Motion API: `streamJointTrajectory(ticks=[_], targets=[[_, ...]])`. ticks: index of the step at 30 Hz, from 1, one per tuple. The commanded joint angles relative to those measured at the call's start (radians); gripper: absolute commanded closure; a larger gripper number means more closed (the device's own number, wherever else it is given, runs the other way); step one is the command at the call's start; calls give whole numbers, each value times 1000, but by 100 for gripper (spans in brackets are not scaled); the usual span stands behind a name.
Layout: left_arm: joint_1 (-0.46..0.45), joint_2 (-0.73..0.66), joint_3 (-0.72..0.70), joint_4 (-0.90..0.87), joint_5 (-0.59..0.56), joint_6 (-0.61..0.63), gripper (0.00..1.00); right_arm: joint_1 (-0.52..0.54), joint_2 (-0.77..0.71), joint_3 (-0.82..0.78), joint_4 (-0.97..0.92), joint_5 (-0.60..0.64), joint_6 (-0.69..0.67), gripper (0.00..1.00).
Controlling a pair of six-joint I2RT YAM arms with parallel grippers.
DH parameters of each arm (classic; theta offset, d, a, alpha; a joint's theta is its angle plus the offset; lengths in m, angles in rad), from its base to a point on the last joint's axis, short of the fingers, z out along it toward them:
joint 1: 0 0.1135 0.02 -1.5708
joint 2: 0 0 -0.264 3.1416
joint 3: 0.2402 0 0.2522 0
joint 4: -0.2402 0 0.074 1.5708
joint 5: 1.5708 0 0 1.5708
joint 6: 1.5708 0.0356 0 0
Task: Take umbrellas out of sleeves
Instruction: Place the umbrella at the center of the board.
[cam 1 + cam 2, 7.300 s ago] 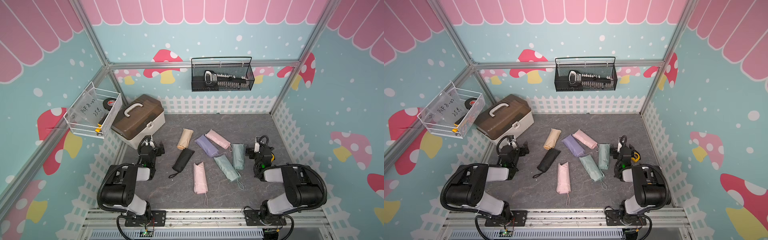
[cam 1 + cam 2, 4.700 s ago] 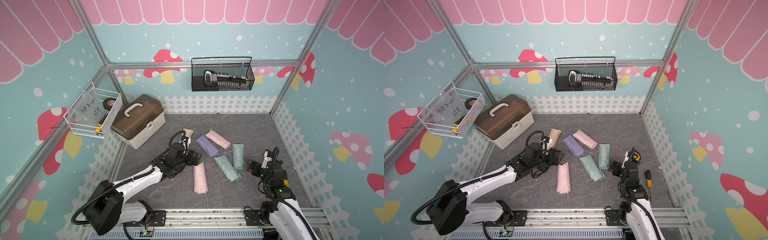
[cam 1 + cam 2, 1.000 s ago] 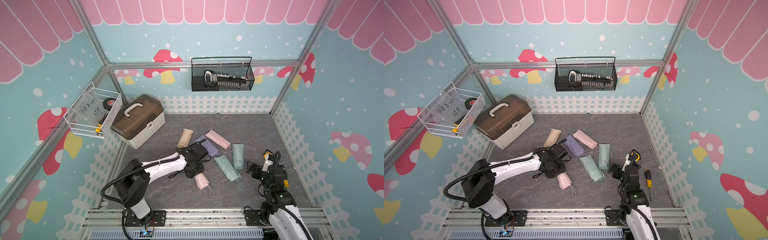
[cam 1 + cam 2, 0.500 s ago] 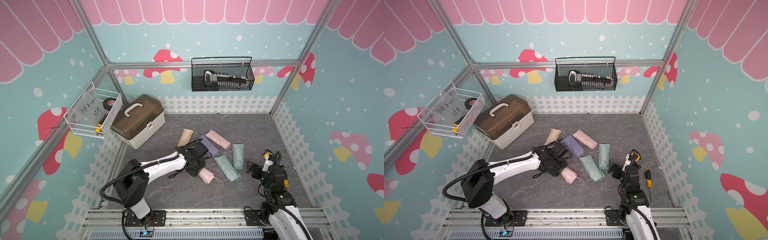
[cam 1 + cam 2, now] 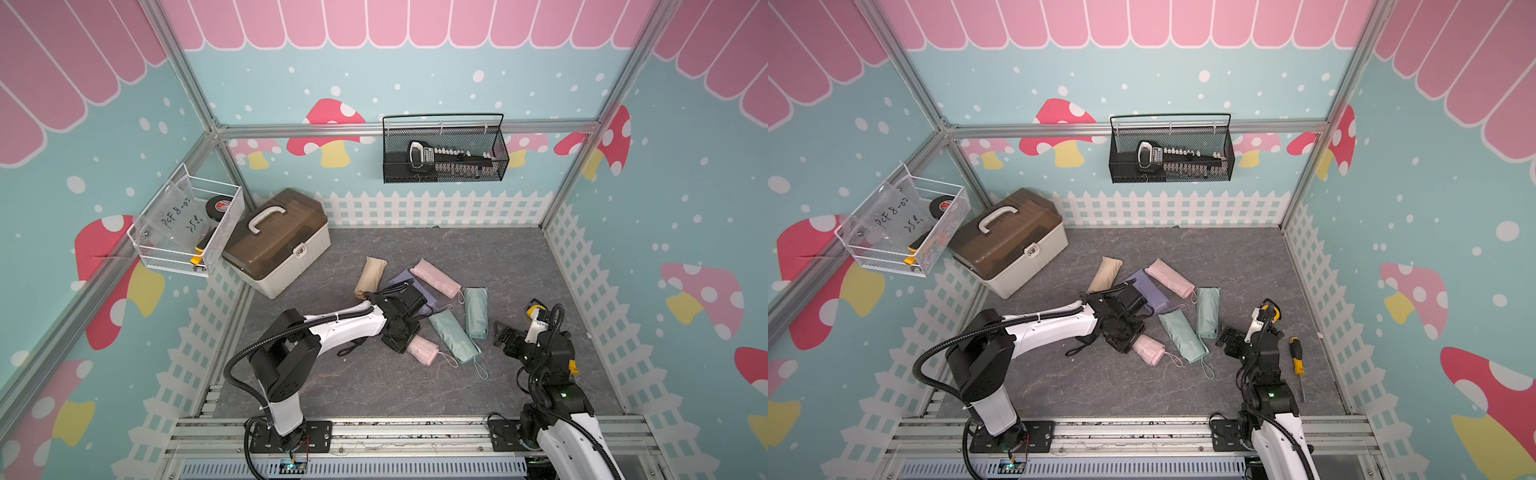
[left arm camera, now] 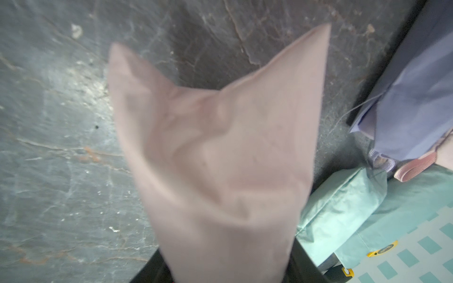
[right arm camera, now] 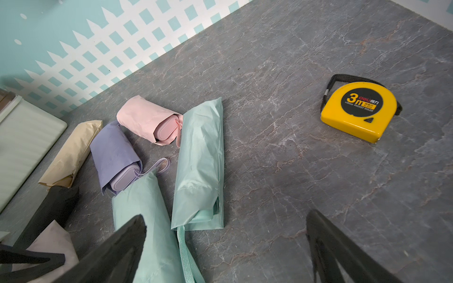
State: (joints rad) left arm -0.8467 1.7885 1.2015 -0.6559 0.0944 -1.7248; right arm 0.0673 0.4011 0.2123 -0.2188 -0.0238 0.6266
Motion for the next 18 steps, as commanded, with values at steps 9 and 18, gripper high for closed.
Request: streamJointTrajectory(ticks=[9, 18], targets=[[11, -55, -71, -10, 59, 67, 23, 7, -13, -9, -14, -5, 12, 0], [25, -258, -63, 76, -48, 380, 11, 8, -1, -12, -5, 8, 11, 1]])
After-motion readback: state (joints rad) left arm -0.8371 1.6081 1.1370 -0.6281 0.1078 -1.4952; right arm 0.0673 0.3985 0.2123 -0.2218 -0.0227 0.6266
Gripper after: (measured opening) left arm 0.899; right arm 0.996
